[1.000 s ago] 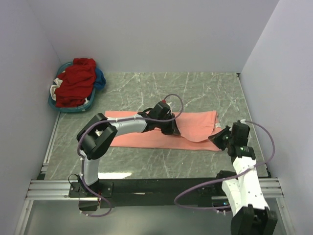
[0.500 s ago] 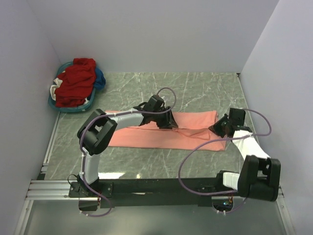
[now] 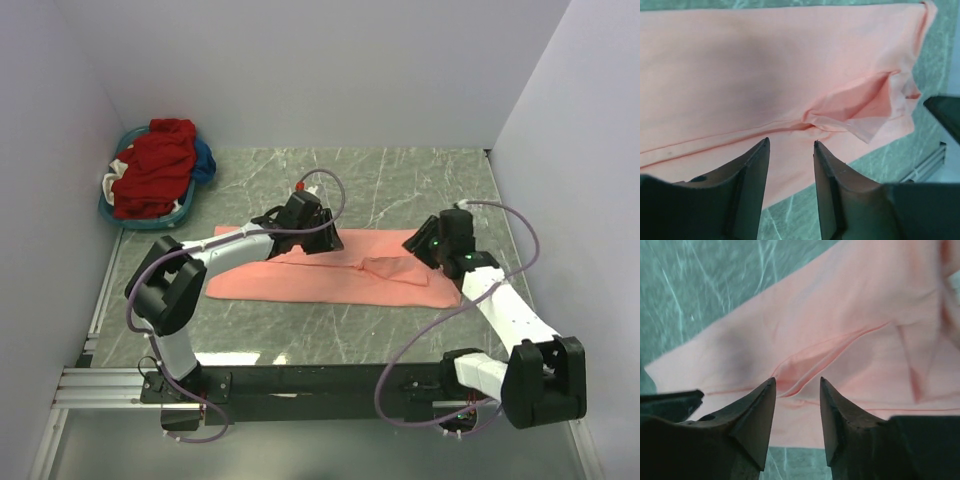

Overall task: Fold and stack the t-shirts
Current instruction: Fold the tshirt

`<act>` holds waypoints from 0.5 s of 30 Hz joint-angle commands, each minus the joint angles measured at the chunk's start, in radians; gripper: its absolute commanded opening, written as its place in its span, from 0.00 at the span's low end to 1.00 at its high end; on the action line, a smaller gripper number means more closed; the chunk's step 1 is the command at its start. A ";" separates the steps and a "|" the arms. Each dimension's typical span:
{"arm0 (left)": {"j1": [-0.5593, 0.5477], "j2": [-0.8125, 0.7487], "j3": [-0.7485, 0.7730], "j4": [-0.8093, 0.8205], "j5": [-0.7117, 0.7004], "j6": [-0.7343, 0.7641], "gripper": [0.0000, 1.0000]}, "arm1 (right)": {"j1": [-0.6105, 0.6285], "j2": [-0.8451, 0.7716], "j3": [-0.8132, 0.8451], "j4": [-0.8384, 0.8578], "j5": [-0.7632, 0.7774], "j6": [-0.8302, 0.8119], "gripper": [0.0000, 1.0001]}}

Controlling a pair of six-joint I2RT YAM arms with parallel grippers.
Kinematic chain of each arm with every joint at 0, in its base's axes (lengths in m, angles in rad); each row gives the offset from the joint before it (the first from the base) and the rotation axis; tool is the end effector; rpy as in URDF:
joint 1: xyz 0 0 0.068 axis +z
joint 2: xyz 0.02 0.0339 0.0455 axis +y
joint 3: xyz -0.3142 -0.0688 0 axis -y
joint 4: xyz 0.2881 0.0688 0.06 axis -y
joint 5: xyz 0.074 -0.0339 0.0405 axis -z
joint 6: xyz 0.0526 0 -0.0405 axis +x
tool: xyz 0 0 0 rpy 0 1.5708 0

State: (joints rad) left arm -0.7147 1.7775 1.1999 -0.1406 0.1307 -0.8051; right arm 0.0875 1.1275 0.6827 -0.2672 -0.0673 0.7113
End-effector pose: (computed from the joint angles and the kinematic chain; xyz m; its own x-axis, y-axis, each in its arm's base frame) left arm 0.3381 -0.3025 0.2310 -0.8663 -0.1946 -0.4600 0.1434 0.7853 -0.6023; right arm 0.2655 0.0268 0.2449 -0.5831 0.6027 -0.5448 0.3204 0.7868 0.5275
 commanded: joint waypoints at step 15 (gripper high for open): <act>-0.002 -0.113 -0.108 -0.059 -0.128 0.075 0.46 | 0.179 0.469 0.221 0.085 0.109 0.001 0.41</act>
State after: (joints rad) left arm -0.7147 1.7290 1.1076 -0.1890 0.0349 -0.7635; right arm 0.2619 1.5501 0.8127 -0.2180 0.0212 0.7345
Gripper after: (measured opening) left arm 0.451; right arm 0.397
